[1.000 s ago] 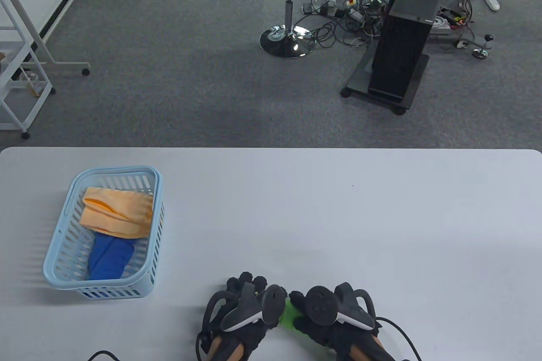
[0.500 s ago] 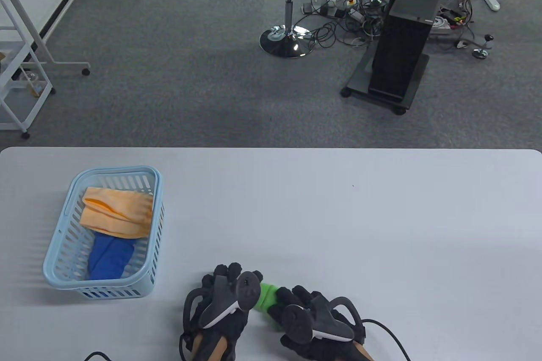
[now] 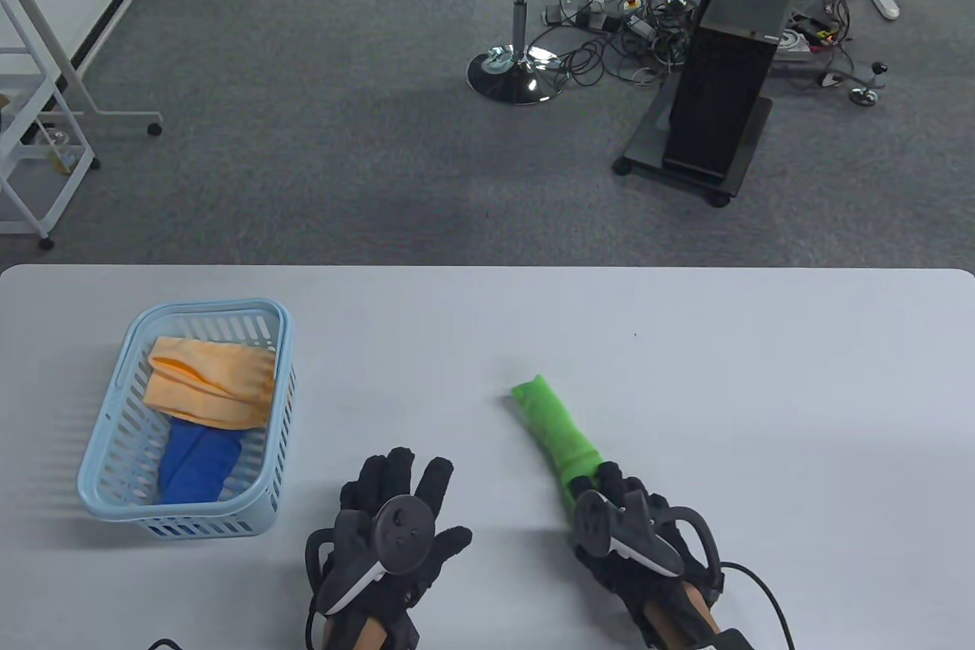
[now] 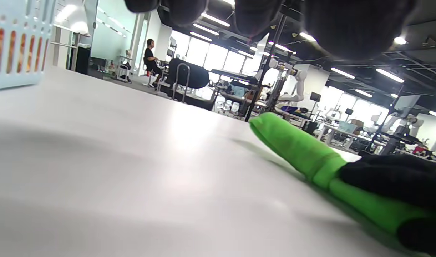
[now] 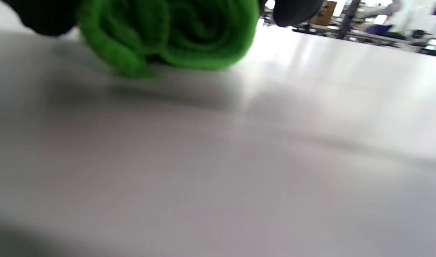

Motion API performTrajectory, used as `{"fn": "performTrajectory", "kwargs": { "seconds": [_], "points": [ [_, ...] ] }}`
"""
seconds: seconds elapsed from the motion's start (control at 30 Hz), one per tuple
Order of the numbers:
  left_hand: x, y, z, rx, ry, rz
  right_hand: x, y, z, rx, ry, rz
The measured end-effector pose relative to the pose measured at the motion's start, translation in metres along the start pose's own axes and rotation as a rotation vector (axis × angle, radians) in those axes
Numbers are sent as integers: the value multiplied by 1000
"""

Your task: Roll rectangular towel into towel roll

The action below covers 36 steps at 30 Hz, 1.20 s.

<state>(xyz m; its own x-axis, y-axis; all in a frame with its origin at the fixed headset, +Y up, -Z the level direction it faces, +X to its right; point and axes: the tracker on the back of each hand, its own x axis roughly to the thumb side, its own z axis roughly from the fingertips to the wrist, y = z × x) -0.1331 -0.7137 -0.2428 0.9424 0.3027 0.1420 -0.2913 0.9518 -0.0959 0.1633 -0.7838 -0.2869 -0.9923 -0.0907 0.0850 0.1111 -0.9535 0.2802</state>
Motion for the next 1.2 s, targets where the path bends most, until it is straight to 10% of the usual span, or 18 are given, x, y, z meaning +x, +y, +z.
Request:
{"fn": "performTrajectory", "kwargs": {
  "seconds": [0.67,1.2],
  "points": [
    [-2,-6,-4,-62,1,13,-191,3,-32,44,508,-77],
    [-7,-12,-7,-142,43,6,-271,20,-33,81,733,-110]
  ]
}}
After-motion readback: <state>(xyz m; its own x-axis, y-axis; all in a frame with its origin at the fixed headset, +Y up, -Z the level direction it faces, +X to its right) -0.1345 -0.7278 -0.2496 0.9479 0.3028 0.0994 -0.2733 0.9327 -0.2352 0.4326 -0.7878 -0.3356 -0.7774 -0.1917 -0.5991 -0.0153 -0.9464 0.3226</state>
